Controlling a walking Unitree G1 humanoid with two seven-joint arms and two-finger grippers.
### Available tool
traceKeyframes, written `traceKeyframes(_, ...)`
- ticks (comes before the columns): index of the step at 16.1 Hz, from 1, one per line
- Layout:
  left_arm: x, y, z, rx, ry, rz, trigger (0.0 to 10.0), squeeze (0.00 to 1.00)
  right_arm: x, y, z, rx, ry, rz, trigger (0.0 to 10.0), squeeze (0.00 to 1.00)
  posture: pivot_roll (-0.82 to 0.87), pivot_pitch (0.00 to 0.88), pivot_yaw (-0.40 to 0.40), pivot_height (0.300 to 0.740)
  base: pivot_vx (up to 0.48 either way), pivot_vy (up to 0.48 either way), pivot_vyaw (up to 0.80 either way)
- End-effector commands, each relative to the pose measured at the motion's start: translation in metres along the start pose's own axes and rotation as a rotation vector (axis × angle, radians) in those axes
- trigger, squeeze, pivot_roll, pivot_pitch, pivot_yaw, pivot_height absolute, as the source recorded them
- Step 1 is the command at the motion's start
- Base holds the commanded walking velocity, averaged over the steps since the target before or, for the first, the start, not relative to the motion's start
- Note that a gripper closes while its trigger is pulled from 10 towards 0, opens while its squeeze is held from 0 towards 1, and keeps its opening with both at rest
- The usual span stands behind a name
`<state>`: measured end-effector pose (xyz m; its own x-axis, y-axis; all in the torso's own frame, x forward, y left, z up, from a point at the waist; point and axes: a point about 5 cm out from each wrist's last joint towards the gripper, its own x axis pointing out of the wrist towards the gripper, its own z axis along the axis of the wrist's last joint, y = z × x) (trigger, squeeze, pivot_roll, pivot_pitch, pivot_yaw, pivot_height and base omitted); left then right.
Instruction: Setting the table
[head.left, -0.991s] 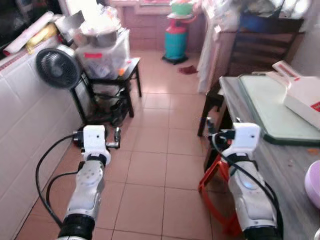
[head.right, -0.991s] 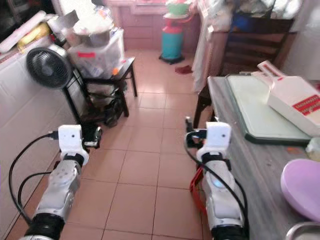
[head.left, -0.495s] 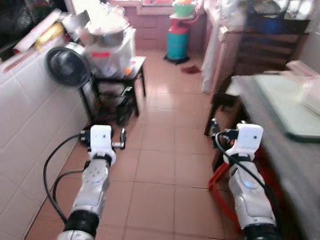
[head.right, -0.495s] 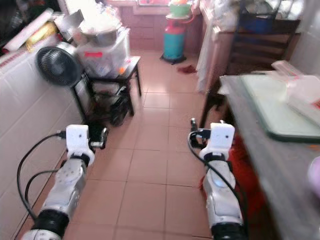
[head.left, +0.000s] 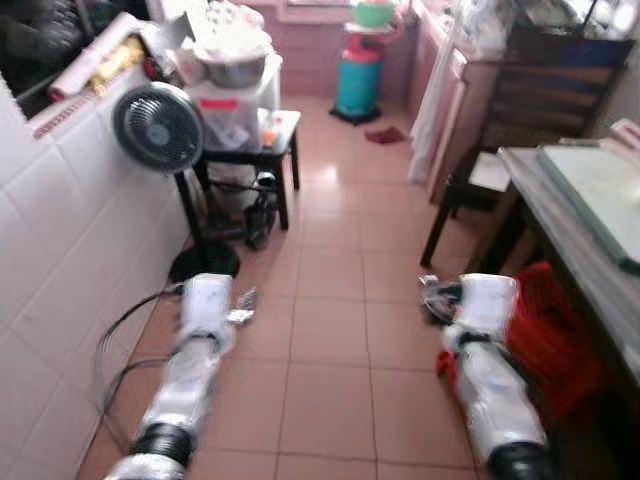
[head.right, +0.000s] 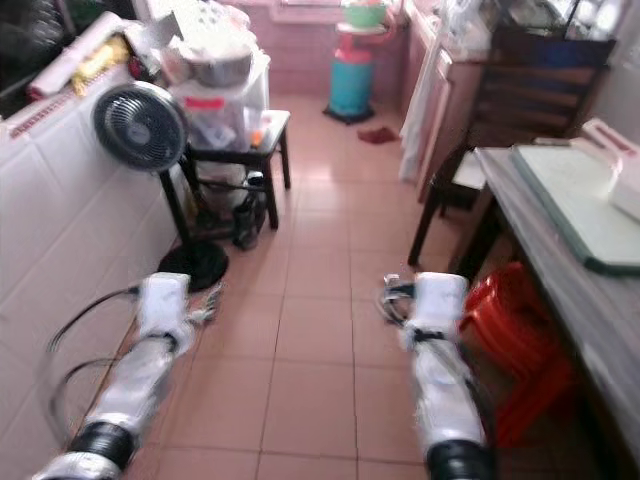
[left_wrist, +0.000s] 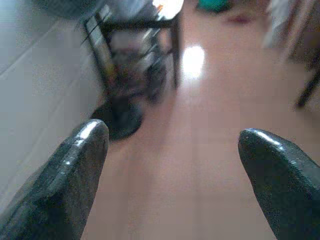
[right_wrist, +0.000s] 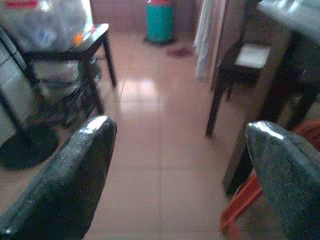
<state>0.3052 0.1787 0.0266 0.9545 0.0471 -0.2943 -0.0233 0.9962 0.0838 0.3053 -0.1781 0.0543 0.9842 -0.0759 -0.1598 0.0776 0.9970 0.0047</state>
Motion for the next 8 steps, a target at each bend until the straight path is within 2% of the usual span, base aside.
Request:
traceKeyframes(1, 0.002, -0.009, 0.0, -0.017, 0.016, -0.024, 10.0, 0.0, 0.001, -0.012, -0.004, -0.007, 0.024, -0.034, 10.0, 0.0, 0.06, 0.0, 0.001, 0.74, 0.0, 0.39, 0.0)
traceKeyframes(4, 0.002, -0.004, -0.015, 0.052, 0.088, -0.023, 10.0, 0.0, 0.002, -0.015, -0.019, -0.118, 0.08, -0.021, 10.0, 0.0, 0.06, 0.0, 0.003, 0.74, 0.0, 0.391, 0.0)
traceKeyframes(7, -0.003, -0.003, -0.031, 0.055, 0.19, -0.037, 10.0, 0.0, -0.004, -0.019, -0.037, -0.155, 0.138, -0.038, 10.0, 0.0, 0.05, 0.0, 0.009, 0.74, 0.0, 0.402, 0.0)
traceKeyframes(8, -0.005, -0.002, -0.037, 0.06, 0.218, -0.036, 10.0, 0.0, -0.006, -0.02, -0.043, -0.137, 0.167, -0.04, 10.0, 0.0, 0.05, 0.0, 0.009, 0.74, 0.0, 0.405, 0.0)
